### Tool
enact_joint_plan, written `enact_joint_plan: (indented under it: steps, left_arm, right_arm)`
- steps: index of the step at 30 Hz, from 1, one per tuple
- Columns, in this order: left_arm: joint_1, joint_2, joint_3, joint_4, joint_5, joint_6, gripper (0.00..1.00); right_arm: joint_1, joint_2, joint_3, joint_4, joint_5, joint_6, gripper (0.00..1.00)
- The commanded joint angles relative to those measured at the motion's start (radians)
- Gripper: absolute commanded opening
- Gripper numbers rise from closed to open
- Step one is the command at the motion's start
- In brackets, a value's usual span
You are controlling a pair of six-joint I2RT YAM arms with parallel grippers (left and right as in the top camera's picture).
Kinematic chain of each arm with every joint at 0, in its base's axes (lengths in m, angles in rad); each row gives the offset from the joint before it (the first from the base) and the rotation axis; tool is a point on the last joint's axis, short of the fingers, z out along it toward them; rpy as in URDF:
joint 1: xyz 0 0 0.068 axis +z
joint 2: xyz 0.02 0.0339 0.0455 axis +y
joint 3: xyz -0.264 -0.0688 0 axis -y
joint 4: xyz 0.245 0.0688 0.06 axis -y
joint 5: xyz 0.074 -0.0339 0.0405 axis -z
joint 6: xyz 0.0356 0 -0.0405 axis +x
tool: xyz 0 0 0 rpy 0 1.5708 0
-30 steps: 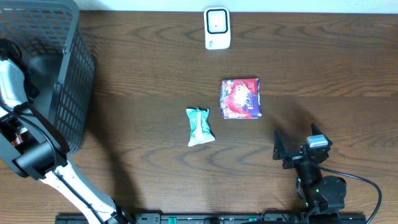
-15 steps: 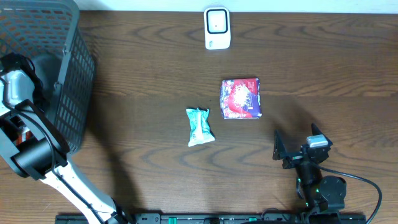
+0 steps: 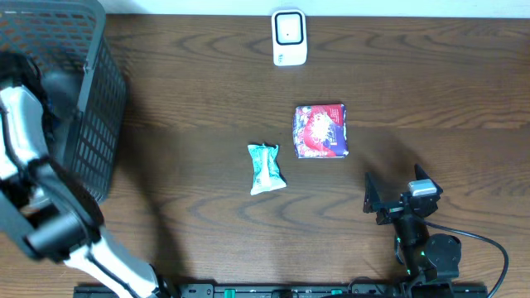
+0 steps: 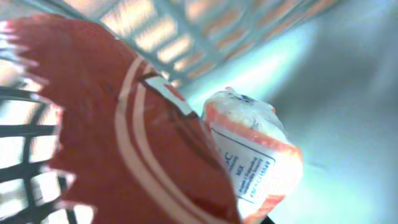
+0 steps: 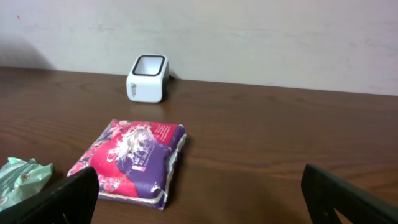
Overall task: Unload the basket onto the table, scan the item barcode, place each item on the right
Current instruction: 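Reach the left gripper into the basket and grasp the orange items, then carry the orange snack bar and box out and release near the packs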
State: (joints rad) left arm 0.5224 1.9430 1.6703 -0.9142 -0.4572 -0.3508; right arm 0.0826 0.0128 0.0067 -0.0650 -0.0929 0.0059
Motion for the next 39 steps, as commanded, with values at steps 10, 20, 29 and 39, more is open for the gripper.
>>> enact_joint_plan:
  steps: [10,20,29,39]
  left_arm:
    - [-0.158,-0.541,0.020,0.137,0.520,-0.129,0.07]
    - [-0.465,-0.846,0.019,0.152,0.685,-0.145,0.07]
    - [-0.863,-0.716,-0.055,0.013,0.697,-0.140,0.07]
    - [-1.040,-0.264,-0.094,0.031,0.697,-0.142,0.08]
  right_arm:
    - [-0.006,-0.004,-0.001,-0.005,0.005,-0.003,0.99]
    - [-0.006,-0.004,-0.001,-0.005,0.005,-0.003,0.99]
    - [-0.006,-0.004,-0.001,-0.005,0.005,-0.003,0.99]
    - [-0.006,-0.004,-0.001,-0.005,0.005,-0.003,0.99]
